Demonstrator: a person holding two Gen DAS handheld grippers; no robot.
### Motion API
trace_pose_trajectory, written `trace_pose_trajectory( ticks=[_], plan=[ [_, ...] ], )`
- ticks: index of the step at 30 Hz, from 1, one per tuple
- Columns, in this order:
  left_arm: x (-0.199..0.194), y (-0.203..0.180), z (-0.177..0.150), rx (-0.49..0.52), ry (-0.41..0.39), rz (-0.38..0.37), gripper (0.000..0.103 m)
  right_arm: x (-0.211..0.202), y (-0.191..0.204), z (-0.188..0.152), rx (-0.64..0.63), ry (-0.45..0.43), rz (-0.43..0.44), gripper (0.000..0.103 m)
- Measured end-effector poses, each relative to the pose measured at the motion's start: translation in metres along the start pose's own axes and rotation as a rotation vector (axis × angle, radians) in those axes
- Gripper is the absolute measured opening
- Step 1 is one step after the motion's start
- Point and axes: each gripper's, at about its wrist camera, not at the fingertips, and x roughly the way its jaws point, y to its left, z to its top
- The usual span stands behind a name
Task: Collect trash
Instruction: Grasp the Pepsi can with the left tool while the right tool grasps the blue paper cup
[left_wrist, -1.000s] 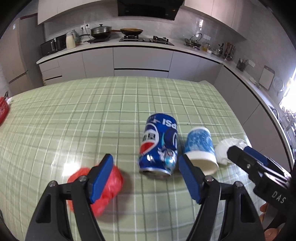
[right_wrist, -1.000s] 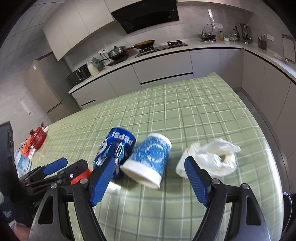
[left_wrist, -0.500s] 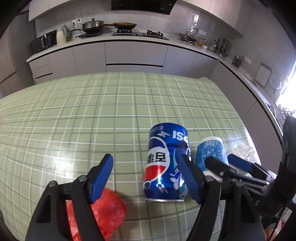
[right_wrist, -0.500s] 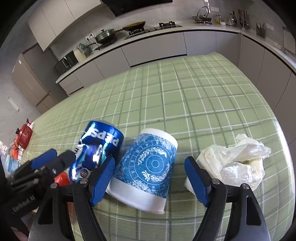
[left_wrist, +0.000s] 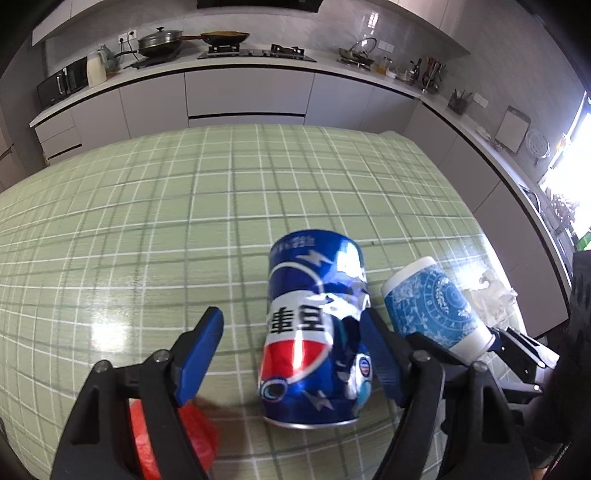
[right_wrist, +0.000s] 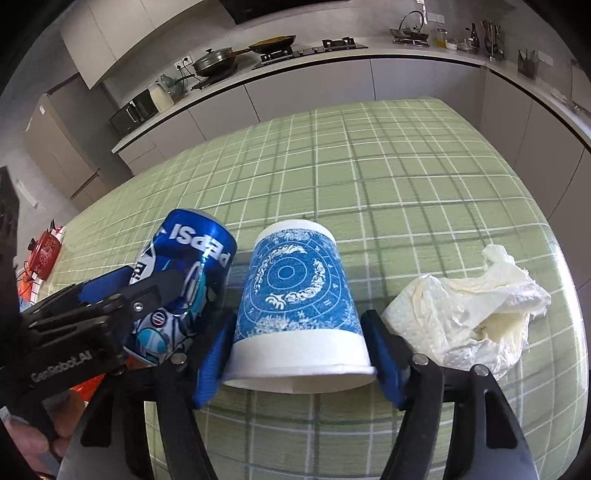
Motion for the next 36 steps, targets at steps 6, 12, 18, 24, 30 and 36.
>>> trace_pose_trajectory(
  ticks=[6,12,18,24,30,36],
  plan=[
    [0.008,-0.002,0.000,-0.005,0.020,-0.028,0.079,-0.002,0.002,-0.003,-0.002,-0.013,0.012,0.069],
    [0.013,0.005,-0.004,-0.028,0.031,-0.054,0.070,-0.003,0.005,-0.004,-0.013,-0.016,0.014,0.069],
    [0.018,-0.002,-0.013,-0.006,0.034,-0.034,0.063,-0.003,0.004,-0.002,-0.005,-0.014,0.026,0.068],
    [0.005,0.003,-0.024,-0.019,-0.022,-0.007,0.063,-0.008,0.009,0.000,-0.040,-0.038,0.024,0.059],
    [-0.017,0.015,-0.027,-0.037,-0.065,0.012,0.063,-0.019,0.022,-0.001,-0.063,-0.065,0.047,0.056],
    [-0.039,0.018,-0.034,-0.051,-0.104,0.033,0.062,-0.044,0.027,-0.007,-0.084,-0.109,0.081,0.056]
  ],
)
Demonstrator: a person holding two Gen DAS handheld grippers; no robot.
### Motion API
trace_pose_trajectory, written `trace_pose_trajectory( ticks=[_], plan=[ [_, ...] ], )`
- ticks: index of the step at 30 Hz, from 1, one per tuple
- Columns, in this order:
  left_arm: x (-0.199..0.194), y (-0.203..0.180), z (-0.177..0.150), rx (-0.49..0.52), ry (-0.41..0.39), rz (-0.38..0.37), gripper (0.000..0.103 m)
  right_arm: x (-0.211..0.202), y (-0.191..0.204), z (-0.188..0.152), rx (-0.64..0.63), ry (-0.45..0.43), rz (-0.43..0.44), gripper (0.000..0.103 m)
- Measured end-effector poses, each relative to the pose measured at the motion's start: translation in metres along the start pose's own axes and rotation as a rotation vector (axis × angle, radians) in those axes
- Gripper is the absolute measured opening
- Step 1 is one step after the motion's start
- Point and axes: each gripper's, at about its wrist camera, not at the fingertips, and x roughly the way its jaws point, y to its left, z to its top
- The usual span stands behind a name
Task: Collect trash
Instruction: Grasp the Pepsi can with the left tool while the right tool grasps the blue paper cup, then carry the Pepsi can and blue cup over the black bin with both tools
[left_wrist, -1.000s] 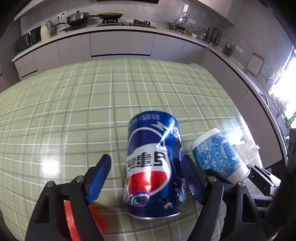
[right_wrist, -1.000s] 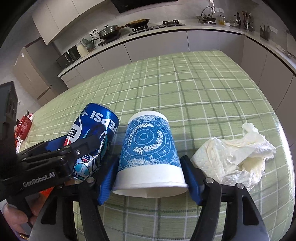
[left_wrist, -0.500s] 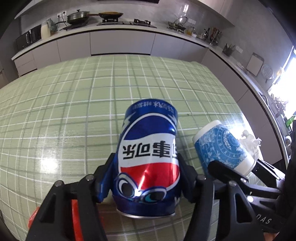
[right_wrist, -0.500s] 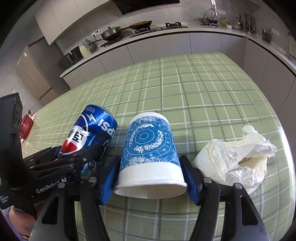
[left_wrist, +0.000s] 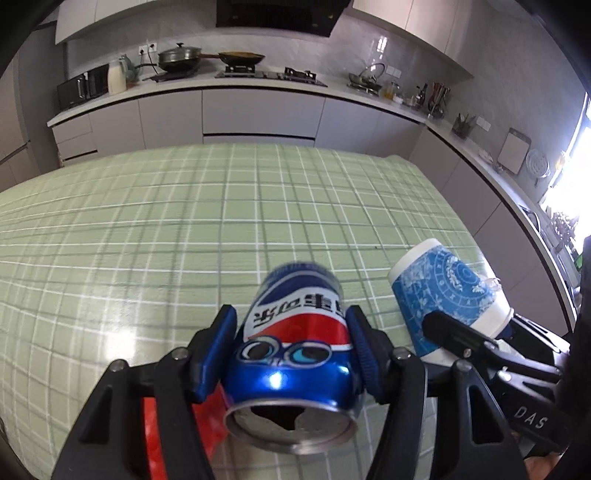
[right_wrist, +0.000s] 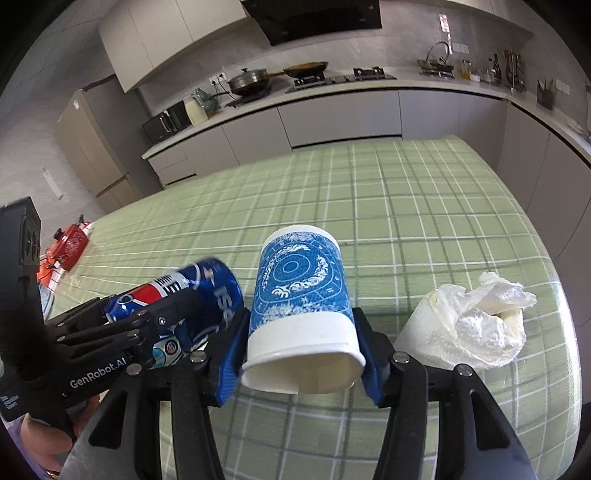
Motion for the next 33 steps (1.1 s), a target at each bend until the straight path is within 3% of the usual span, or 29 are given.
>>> trace_pose_trajectory(
  ticks=[9,16,18,22,27,33],
  plan=[
    [-0.021,-0.012,-0.028,-0.030,-0.026,0.055,0.061,-0.030,-0.003,-0.024,-0.041,-0.007,0.068,0.056],
    [-0.008,-0.033,-0.061,-0.070,0.076,0.098,0.061,-0.040,-0.024,-0.061,-0.082,0.061,0.110,0.056],
    [-0.008,-0.037,-0.062,-0.072,0.067,0.119,0.061,-0.037,-0.029,-0.066,-0.090,0.083,0.119,0.056],
    [0.001,-0.046,-0.061,-0.047,0.079,0.140,0.062,-0.031,-0.034,-0.073,-0.071,0.108,0.132,0.066],
    [0.008,-0.047,-0.064,-0.020,0.083,0.123,0.061,-0.019,-0.034,-0.072,-0.051,0.130,0.119,0.066],
    [-0.011,-0.047,-0.078,-0.011,0.052,0.121,0.060,-0.023,-0.027,-0.072,-0.055,0.110,0.116,0.055]
  ],
)
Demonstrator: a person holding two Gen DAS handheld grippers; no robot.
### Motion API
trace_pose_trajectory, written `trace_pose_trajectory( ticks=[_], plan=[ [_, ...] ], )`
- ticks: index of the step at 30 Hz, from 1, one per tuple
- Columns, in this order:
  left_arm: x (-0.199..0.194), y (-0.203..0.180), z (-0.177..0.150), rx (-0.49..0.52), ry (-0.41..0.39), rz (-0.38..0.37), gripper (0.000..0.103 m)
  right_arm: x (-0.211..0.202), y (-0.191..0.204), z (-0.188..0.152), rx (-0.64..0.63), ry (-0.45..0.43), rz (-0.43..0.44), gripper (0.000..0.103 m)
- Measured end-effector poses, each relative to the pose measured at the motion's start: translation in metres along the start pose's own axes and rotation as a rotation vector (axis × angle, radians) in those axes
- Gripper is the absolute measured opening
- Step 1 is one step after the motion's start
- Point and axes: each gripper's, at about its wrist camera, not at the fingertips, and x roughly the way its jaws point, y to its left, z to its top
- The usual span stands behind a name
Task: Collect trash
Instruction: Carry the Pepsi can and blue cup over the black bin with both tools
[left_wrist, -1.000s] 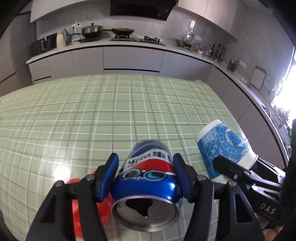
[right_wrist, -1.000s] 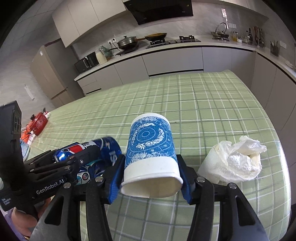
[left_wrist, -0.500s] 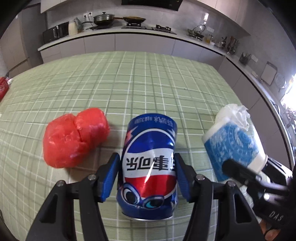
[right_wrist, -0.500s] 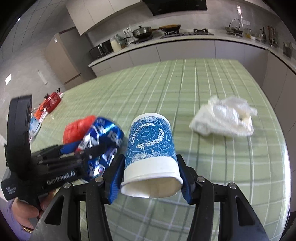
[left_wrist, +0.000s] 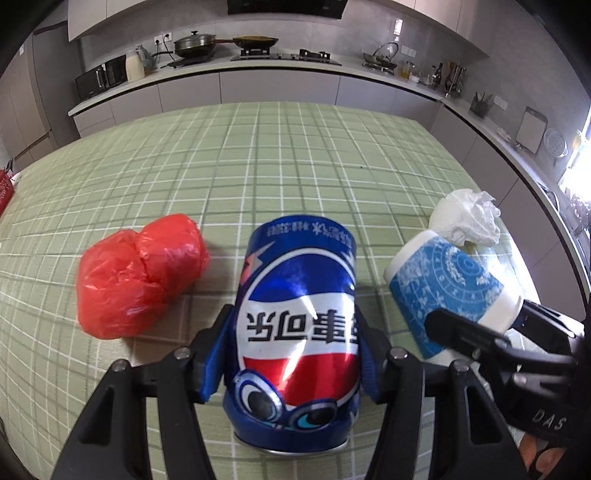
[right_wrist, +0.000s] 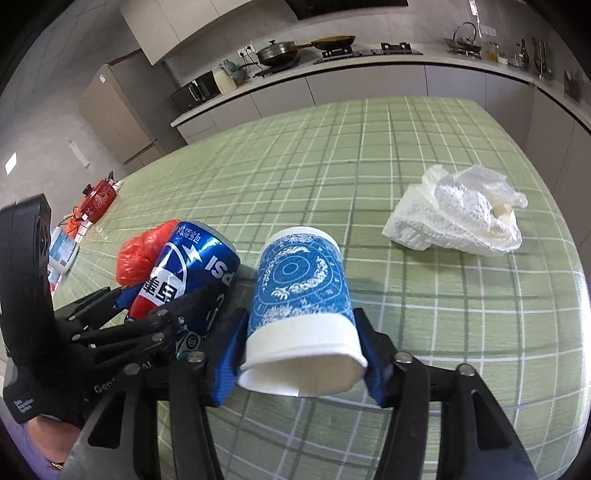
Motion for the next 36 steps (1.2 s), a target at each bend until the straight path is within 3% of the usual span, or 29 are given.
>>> trace_pose_trajectory(
  ticks=[8,17,28,36],
  plan=[
    [-0.044,-0.018,-0.006,-0.027,-0.087,0.000,0.060,-0.043,-0.004,-0.007,-0.027,-0.078,0.030,0.054],
    [-0.069,-0.079,-0.033,-0.028,-0.102,-0.029,0.060,-0.106,-0.055,-0.036,0.004,-0.122,0.002,0.054],
    [-0.074,-0.177,-0.061,0.119,-0.072,-0.217,0.060,-0.206,-0.163,-0.118,0.254,-0.189,-0.246,0.054],
    [-0.088,-0.273,-0.076,0.214,-0.066,-0.290,0.060,-0.258,-0.254,-0.172,0.349,-0.193,-0.329,0.054]
  ],
)
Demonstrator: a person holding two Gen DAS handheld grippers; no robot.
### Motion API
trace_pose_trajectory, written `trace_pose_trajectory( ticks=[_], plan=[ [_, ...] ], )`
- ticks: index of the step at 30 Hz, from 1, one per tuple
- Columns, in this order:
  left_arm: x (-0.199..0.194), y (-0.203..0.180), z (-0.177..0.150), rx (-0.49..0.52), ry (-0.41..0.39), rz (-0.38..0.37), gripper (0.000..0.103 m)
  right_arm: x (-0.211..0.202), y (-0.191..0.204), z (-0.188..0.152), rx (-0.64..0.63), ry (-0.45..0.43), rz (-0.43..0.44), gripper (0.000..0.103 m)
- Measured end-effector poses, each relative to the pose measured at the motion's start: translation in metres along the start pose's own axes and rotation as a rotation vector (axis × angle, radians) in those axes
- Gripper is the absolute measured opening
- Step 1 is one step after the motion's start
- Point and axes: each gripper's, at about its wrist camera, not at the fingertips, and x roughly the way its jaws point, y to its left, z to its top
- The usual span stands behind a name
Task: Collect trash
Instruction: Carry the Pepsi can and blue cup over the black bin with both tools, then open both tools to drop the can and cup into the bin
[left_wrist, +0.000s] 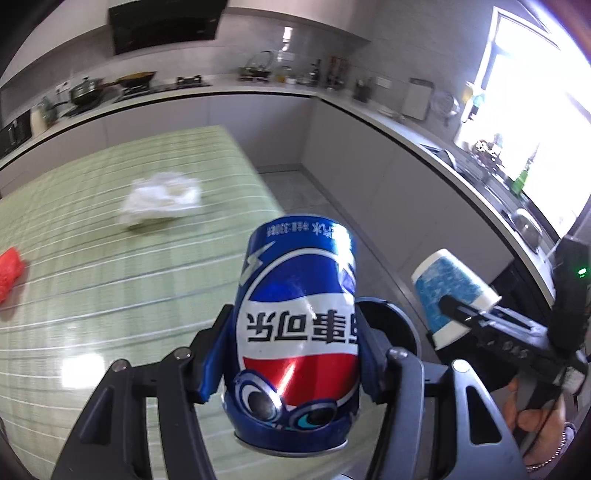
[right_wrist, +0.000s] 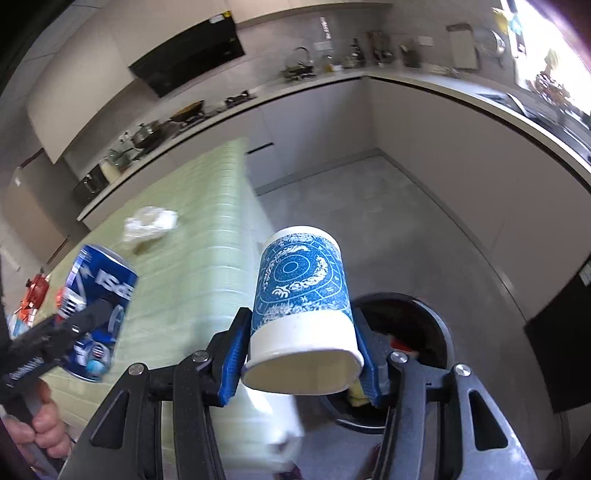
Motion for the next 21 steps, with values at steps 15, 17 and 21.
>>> trace_pose_trajectory(
  ticks=[15,17,21],
  plan=[
    [0.124,-0.138,-0.026,-0.010,0.177,0.114,0.061,0.058,-0.136,-0.015,-0.084,0.192,0.066,0.055],
    [0.138,-0.142,-0.031,-0.012,0.211,0.136,0.061,0.069,-0.141,-0.017,-0.091,0.209,0.080,0.057],
    [0.164,-0.149,-0.035,-0.002,0.264,0.209,0.072,0.092,-0.144,-0.016,-0.111,0.230,0.100,0.068]
  ],
)
